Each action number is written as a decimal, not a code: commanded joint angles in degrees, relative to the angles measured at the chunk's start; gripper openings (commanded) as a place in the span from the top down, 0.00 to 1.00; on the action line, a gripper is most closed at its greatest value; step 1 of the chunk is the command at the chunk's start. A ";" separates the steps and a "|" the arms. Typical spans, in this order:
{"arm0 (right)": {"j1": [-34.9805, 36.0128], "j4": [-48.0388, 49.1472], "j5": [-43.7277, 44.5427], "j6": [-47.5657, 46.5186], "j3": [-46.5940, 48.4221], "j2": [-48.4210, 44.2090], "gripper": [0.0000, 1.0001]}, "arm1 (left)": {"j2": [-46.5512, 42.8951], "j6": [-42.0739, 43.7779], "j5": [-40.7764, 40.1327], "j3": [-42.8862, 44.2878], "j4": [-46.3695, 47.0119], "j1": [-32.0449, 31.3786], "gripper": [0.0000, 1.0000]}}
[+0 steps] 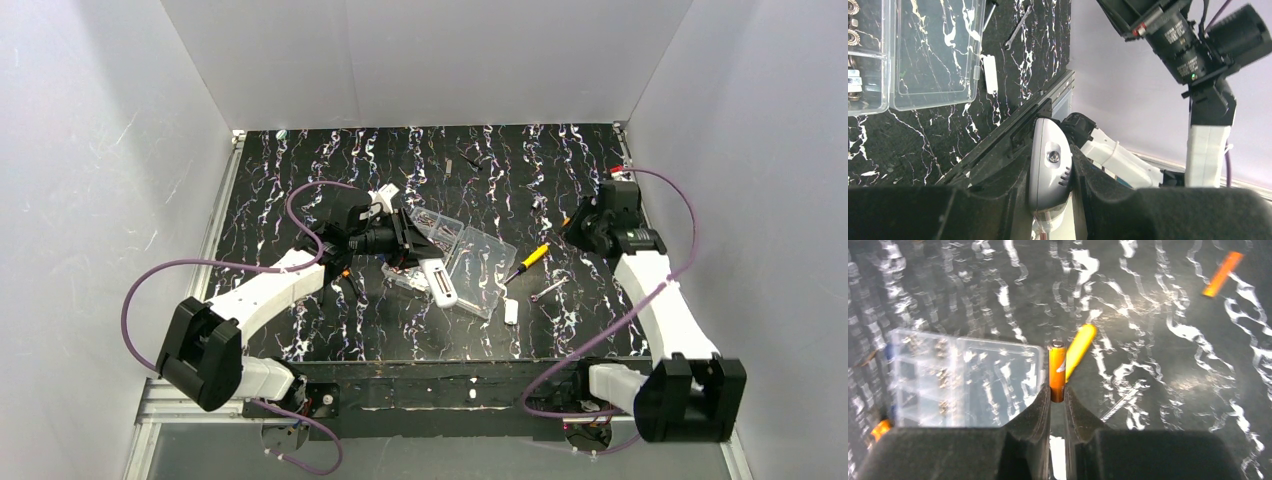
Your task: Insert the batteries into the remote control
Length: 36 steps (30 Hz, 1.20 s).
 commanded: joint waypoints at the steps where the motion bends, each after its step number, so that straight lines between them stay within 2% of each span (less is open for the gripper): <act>1: 0.85 7.31 -16.34 -2.69 -3.97 -5.79 0.99 | -0.17 -0.28 1.63 2.18 0.63 0.37 1.00; 4: 6.44 9.08 -19.97 -5.82 -3.21 -8.43 0.99 | 0.06 -0.35 0.95 2.17 0.49 0.37 1.00; 7: 15.37 15.07 -22.06 -12.44 -4.90 -12.88 0.99 | 0.14 -0.16 0.19 2.15 0.09 0.37 1.00; 12: 24.64 21.79 -36.48 -26.19 -9.30 -21.43 0.99 | -0.98 0.44 -1.25 1.72 -0.73 0.37 1.00; 17: 25.89 20.38 -50.65 -42.44 -12.07 -27.67 0.99 | -2.08 0.82 -1.83 0.05 1.28 0.28 1.00; 22: 25.87 11.27 -59.38 -59.70 -11.16 -28.67 0.99 | -1.30 -0.53 0.93 -0.47 9.58 0.28 1.00; 27: 25.90 11.46 -60.81 -63.36 -11.84 -29.93 0.99 | -1.24 -0.94 2.16 -0.57 14.52 0.28 1.00; 36: 25.89 10.66 -59.83 -64.75 -11.77 -29.85 0.99 | -2.38 2.60 -0.87 -1.92 15.64 0.11 1.00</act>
